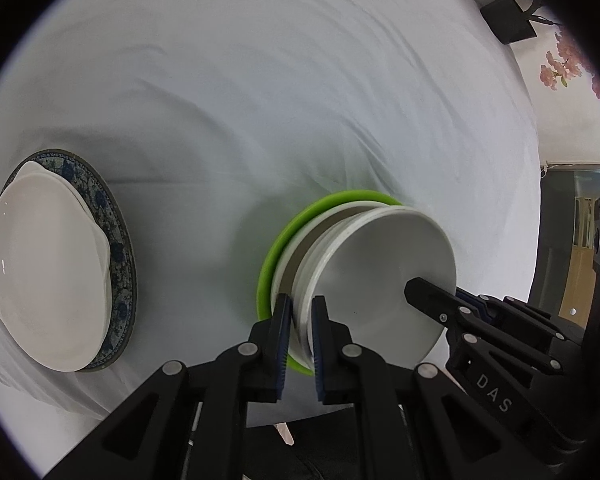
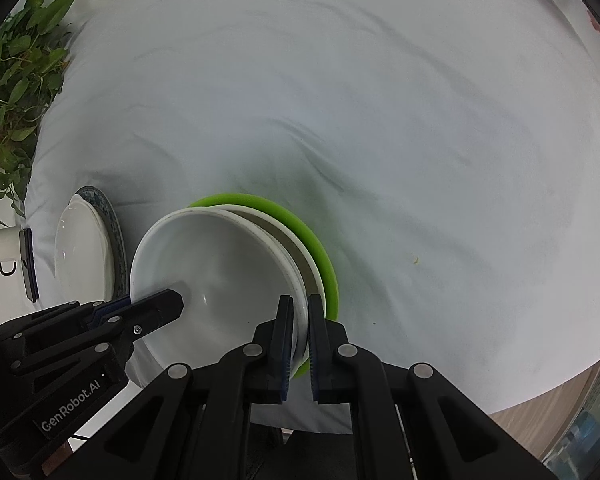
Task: Organize plates and bowls
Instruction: 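Lower the small white bowl into the large white bowl and open the right gripper, then close the right gripper on the rim of the nested bowl stack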
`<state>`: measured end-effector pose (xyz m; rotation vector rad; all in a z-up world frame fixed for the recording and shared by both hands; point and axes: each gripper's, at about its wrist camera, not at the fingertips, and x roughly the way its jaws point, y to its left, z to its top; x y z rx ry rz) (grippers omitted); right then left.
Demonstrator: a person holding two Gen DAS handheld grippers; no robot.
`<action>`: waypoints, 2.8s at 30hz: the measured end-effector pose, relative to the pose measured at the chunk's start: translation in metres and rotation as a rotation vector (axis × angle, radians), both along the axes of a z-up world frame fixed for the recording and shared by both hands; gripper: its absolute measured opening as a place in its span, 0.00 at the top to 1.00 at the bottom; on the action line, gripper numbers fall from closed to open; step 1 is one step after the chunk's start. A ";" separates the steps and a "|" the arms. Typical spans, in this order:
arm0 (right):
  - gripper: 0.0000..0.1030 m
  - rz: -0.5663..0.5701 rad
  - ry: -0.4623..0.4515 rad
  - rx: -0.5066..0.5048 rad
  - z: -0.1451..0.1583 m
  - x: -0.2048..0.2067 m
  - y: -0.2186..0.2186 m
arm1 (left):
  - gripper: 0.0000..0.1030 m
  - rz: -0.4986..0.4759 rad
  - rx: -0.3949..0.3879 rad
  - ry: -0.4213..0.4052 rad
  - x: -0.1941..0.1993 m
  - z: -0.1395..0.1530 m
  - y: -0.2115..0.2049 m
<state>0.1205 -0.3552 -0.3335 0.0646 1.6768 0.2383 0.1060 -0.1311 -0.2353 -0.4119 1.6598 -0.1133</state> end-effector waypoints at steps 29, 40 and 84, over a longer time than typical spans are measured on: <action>0.97 -0.003 -0.021 -0.031 -0.003 -0.002 0.010 | 0.95 -0.019 0.013 -0.027 0.006 0.001 0.008; 0.95 0.019 -0.037 -0.043 0.004 0.000 0.005 | 0.95 -0.015 -0.008 -0.034 0.006 0.001 0.013; 0.02 -0.091 -0.186 0.124 0.051 -0.059 -0.053 | 0.20 -0.065 -0.097 -0.241 -0.036 0.045 0.042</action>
